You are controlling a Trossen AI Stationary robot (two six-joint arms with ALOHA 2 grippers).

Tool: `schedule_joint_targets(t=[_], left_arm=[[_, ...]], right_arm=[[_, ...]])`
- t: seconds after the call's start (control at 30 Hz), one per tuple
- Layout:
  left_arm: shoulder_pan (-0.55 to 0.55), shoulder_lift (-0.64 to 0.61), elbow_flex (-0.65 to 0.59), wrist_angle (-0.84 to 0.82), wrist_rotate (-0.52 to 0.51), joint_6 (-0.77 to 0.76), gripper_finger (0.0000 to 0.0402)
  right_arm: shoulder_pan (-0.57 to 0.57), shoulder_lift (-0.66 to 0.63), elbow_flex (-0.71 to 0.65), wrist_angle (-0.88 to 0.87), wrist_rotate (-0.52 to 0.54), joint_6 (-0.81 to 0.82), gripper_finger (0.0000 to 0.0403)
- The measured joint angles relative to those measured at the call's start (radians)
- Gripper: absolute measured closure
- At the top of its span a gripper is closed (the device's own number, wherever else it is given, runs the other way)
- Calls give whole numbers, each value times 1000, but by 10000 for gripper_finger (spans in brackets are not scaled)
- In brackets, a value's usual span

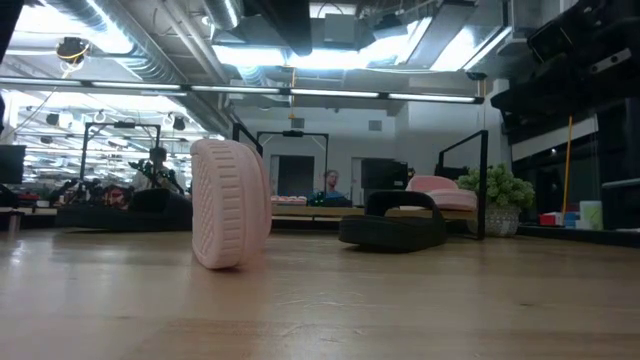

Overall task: Pick and place slides into the shelf
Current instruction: Put the pink slipper on the shelf

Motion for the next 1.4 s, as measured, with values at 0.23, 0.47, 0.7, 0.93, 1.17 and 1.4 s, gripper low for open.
schedule_joint_targets(t=[0.23,0.47,0.7,0.93,1.17,1.4], left_arm=[[6,0,0,3,-14,-1,334],[6,0,0,2,-25,-1,284],[6,0,0,1,-25,-1,269],[6,51,-1,-9,-27,3,270],[3,113,-1,-28,16,44,271],[-4,130,-1,-66,54,-8,271]], right_arm=[[0,0,0,-10,0,1,395],[0,0,0,-12,0,3,385],[0,0,0,-32,0,3,380],[0,0,0,-38,0,1,380],[0,0,0,-43,0,2,380],[0,0,0,-43,0,2,380]])
